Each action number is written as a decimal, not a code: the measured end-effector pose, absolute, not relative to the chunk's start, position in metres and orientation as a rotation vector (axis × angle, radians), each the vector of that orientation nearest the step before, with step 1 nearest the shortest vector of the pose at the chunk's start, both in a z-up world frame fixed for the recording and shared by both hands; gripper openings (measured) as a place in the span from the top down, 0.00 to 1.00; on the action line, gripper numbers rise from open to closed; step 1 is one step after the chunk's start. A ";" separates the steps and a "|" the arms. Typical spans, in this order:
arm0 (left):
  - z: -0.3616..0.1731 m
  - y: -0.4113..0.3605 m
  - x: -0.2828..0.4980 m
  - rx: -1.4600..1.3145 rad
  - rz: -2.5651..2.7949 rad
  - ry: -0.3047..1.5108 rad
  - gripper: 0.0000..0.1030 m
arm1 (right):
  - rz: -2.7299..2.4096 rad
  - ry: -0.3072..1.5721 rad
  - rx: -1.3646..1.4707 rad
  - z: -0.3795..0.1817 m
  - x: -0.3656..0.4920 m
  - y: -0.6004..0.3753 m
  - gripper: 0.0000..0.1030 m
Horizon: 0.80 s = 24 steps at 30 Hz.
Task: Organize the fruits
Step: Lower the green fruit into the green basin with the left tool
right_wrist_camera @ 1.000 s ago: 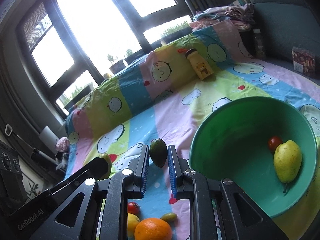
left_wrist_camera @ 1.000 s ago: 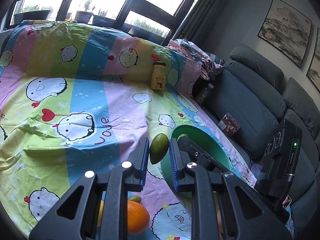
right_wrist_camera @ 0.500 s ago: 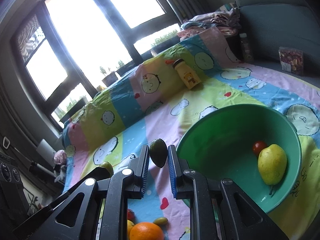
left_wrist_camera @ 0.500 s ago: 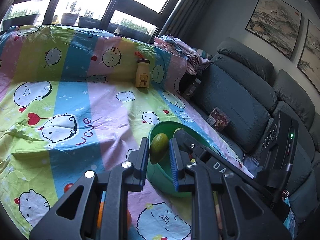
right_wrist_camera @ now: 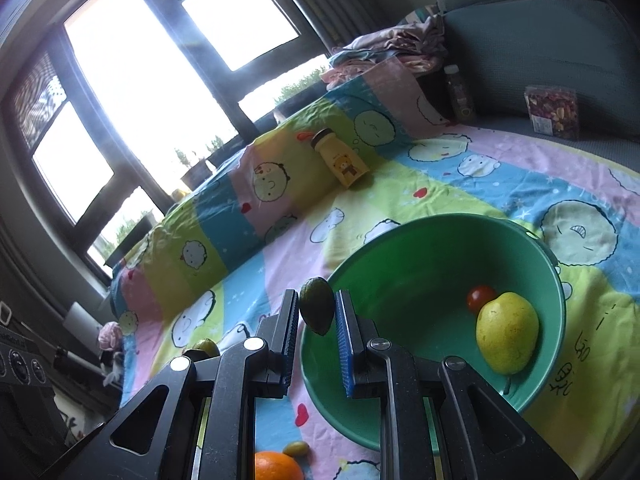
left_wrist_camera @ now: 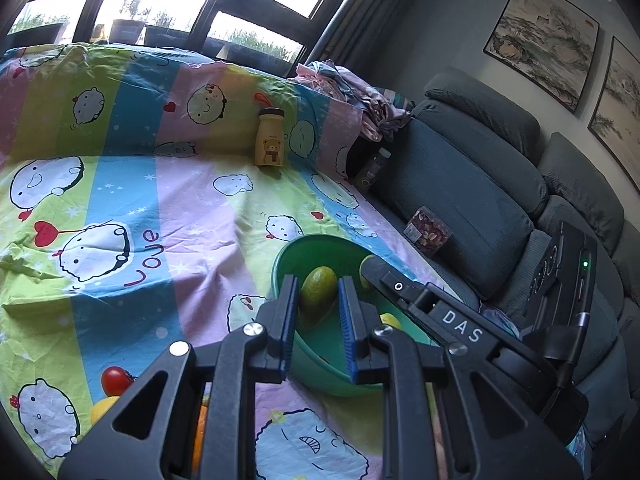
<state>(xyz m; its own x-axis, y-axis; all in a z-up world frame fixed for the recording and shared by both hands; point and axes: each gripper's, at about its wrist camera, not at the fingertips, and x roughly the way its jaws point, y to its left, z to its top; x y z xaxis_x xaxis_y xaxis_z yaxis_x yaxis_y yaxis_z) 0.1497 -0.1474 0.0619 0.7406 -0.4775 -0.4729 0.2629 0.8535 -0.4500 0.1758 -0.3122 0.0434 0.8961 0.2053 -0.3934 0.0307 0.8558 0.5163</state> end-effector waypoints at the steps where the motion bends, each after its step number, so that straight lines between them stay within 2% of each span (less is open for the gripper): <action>1: 0.061 -0.149 0.151 -0.369 -0.422 0.615 0.80 | 0.089 0.461 0.543 0.043 0.176 -0.314 0.82; 24: 0.030 -0.187 0.171 -0.349 -0.483 0.726 0.80 | -0.036 0.583 0.600 0.026 0.183 -0.344 0.82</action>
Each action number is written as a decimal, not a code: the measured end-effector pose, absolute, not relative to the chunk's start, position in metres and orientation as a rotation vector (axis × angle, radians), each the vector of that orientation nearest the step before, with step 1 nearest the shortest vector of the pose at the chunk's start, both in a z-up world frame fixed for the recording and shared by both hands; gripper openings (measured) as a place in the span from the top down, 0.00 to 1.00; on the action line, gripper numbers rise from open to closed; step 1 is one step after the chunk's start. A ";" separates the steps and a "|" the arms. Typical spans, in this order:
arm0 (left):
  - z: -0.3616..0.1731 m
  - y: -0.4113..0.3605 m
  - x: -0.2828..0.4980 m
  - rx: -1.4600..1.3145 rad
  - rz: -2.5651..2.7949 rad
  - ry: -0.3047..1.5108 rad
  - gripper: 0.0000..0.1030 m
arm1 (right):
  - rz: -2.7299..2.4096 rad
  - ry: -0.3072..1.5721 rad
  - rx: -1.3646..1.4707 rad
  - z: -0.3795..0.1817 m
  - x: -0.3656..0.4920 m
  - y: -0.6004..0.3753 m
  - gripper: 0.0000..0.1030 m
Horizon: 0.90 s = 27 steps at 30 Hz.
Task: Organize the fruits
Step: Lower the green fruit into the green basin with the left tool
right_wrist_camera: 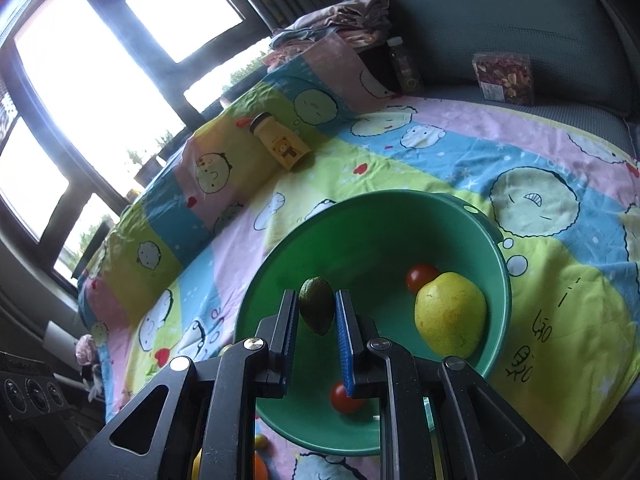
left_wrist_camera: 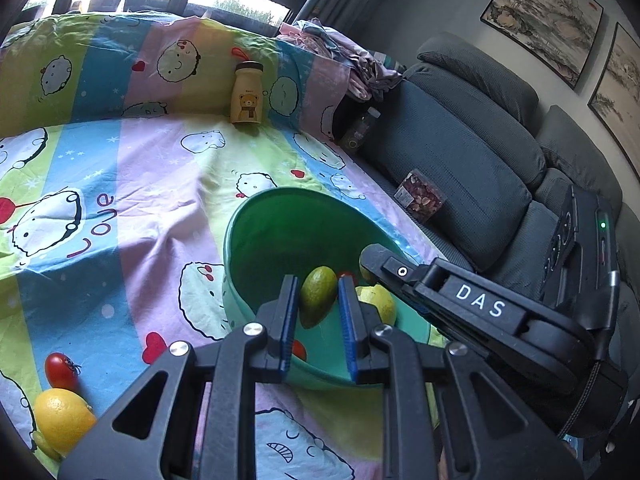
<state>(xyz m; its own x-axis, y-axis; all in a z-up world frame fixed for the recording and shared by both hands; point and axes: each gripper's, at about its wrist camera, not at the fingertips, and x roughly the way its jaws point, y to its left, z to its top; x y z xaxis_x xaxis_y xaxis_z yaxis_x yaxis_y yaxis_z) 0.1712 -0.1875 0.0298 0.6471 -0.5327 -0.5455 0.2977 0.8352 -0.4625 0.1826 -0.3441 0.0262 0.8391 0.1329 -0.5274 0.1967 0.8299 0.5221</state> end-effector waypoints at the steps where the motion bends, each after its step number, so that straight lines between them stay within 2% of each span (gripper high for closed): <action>1: 0.029 -0.189 0.171 -0.347 -0.484 0.729 0.80 | -0.040 0.588 0.598 0.026 0.183 -0.345 0.82; 27: 0.010 -0.205 0.182 -0.368 -0.505 0.794 0.80 | -0.089 0.716 0.622 0.010 0.193 -0.353 0.82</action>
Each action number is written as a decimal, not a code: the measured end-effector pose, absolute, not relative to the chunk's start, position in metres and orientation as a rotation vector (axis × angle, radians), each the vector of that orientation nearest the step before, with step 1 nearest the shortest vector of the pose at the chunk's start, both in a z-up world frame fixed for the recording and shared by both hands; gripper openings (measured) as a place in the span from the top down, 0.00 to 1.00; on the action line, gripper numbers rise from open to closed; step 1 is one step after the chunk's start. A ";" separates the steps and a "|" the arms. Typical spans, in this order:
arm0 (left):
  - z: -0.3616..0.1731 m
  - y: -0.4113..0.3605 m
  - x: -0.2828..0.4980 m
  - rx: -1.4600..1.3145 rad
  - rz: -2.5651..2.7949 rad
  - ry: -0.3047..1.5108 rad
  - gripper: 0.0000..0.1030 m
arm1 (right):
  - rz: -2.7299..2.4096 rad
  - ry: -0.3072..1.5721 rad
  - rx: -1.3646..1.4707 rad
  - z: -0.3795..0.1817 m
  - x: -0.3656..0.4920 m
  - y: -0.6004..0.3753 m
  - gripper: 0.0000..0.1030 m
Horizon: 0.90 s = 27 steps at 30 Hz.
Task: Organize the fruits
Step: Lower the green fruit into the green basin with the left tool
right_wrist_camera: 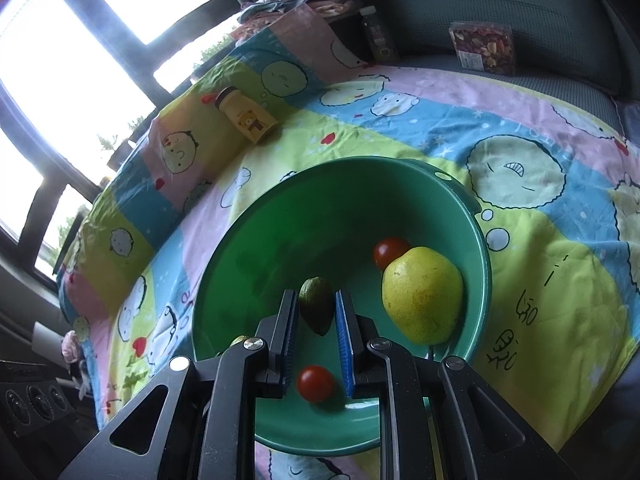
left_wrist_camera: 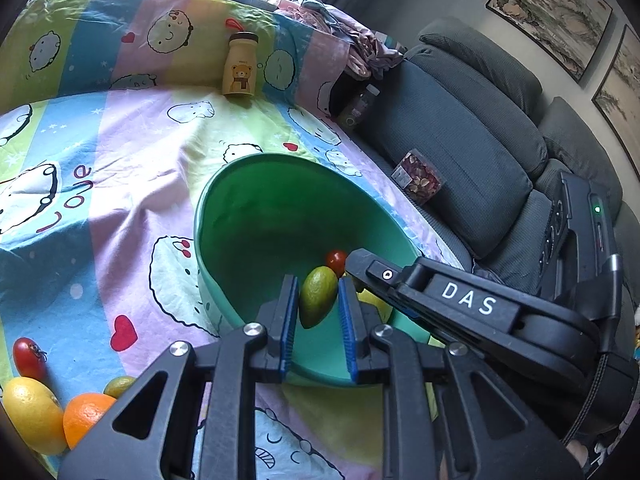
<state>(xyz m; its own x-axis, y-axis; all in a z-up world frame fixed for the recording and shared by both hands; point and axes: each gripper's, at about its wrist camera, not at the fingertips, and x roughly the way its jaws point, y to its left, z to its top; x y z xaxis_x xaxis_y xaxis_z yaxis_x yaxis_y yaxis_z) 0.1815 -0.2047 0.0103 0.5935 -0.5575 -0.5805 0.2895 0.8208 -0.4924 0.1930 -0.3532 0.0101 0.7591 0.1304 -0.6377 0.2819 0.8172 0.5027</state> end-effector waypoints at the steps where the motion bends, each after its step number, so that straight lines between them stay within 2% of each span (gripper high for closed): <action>1: 0.010 -0.205 0.182 -0.369 -0.502 0.794 0.80 | -0.087 0.721 0.626 0.009 0.193 -0.354 0.82; 27: 0.006 -0.206 0.186 -0.371 -0.494 0.819 0.80 | -0.100 0.751 0.620 0.004 0.195 -0.355 0.82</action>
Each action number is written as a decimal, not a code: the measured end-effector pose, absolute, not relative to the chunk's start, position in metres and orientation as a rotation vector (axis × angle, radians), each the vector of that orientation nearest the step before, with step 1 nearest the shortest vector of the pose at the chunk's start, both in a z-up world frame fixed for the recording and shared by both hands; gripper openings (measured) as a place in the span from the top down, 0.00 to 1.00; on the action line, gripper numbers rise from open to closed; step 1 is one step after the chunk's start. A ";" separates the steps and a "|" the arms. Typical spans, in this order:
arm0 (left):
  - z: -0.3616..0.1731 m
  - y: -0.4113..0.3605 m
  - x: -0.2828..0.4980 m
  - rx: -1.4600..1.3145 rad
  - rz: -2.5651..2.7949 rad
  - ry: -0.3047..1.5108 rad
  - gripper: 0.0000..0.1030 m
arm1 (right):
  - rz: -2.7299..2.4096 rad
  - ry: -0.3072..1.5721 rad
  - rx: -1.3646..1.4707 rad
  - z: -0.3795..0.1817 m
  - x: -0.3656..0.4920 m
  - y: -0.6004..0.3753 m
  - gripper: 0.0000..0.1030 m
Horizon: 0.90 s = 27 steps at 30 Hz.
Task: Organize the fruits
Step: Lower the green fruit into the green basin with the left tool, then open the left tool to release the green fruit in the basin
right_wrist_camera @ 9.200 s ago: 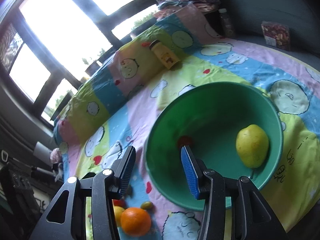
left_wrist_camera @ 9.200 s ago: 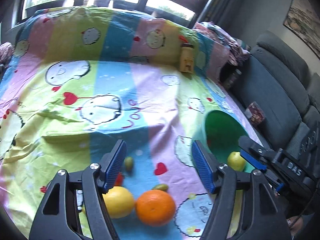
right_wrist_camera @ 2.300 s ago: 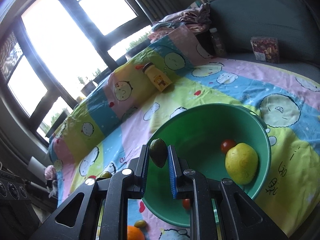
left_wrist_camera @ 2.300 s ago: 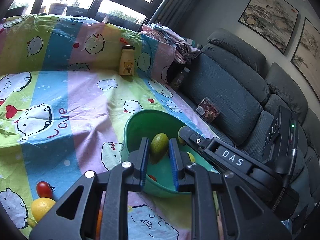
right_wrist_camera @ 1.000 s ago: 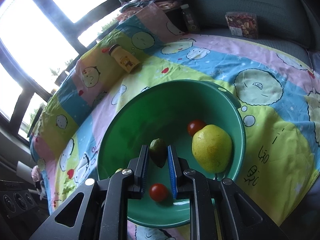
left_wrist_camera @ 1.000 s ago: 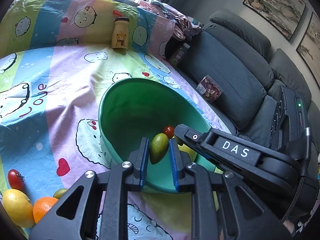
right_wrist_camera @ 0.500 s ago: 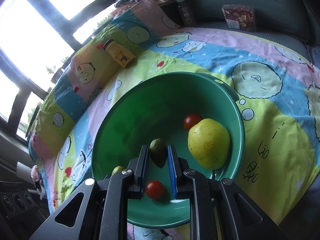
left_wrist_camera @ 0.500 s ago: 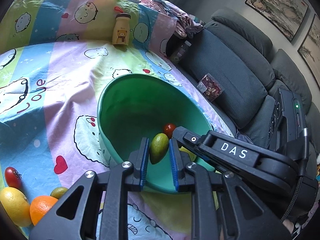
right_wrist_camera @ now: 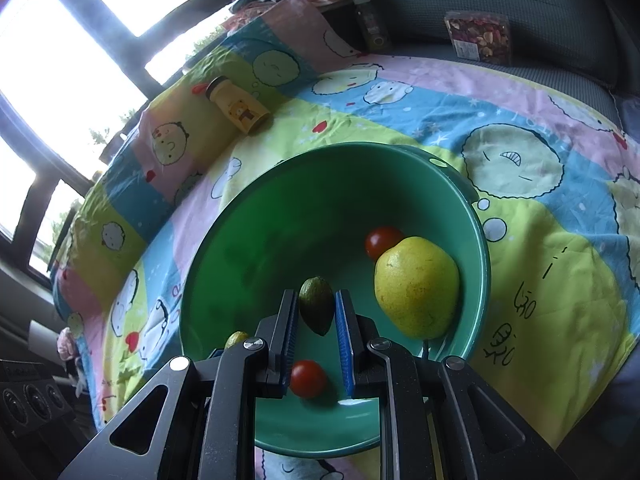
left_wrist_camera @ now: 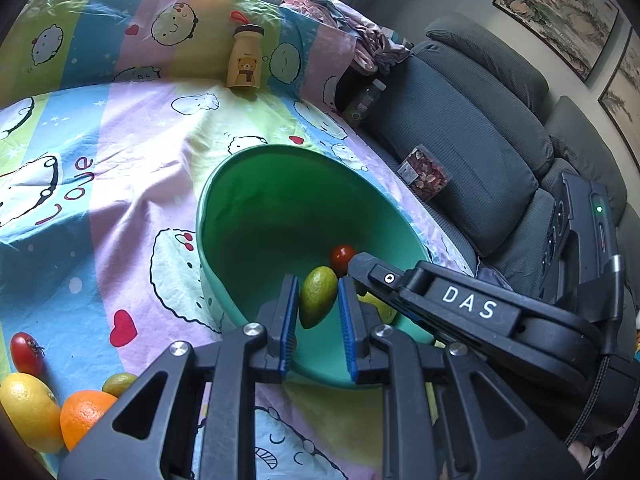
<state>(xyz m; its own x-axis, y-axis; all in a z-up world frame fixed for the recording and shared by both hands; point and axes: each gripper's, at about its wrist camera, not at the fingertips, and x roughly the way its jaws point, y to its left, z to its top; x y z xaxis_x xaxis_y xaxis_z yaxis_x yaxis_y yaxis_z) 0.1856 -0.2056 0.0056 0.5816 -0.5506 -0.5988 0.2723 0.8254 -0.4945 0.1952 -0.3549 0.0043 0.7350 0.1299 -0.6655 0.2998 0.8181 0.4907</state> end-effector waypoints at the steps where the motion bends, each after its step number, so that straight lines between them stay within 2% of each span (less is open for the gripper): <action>1: 0.005 -0.205 0.186 -0.374 -0.495 0.821 0.80 | -0.101 0.752 0.619 0.004 0.195 -0.355 0.82; 11: 0.004 -0.205 0.186 -0.390 -0.500 0.837 0.80 | -0.104 0.747 0.617 0.005 0.195 -0.354 0.82; 19: 0.008 -0.203 0.185 -0.392 -0.496 0.832 0.72 | -0.101 0.749 0.629 0.005 0.194 -0.355 0.82; 23: 0.012 -0.201 0.182 -0.378 -0.480 0.828 0.67 | -0.087 0.748 0.635 0.008 0.193 -0.355 0.82; 27: 0.022 -0.192 0.173 -0.352 -0.440 0.799 0.53 | -0.042 0.737 0.624 0.015 0.190 -0.351 0.76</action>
<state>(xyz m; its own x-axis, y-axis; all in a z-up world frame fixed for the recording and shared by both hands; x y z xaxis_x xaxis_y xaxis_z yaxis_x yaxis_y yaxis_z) 0.1727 -0.1920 0.0220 0.6160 -0.5031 -0.6061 0.2435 0.8534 -0.4609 0.1897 -0.3510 0.0150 0.7484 0.1764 -0.6394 0.2487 0.8190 0.5170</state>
